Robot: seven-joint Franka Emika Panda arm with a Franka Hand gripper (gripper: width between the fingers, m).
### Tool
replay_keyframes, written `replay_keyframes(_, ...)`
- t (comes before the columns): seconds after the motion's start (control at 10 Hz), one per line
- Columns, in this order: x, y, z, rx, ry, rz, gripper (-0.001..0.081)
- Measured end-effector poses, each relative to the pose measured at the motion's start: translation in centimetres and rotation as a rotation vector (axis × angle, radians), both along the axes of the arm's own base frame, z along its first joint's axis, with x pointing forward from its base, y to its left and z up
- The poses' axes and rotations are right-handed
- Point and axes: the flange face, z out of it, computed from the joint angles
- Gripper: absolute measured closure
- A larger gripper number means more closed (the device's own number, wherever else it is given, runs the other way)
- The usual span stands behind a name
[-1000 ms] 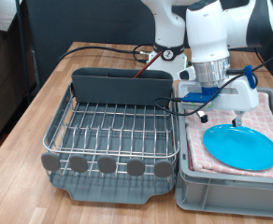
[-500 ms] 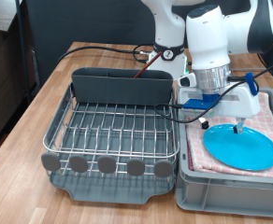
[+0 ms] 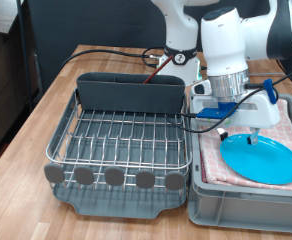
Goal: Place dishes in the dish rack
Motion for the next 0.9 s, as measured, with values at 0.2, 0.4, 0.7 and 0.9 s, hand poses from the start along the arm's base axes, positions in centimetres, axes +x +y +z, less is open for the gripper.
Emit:
replay_keyframes(0.2,-0.01,-0.03,-0.03,0.0,-0.001,-0.004,0.05)
replay_keyframes(0.4,-0.01,-0.06,-0.03,0.0,-0.001,-0.007,0.0656)
replay_keyframes(0.7,-0.06,-0.04,-0.01,0.002,-0.005,-0.012,0.0781)
replay_keyframes(0.9,-0.05,-0.11,-0.01,-0.004,-0.007,-0.013,0.0785)
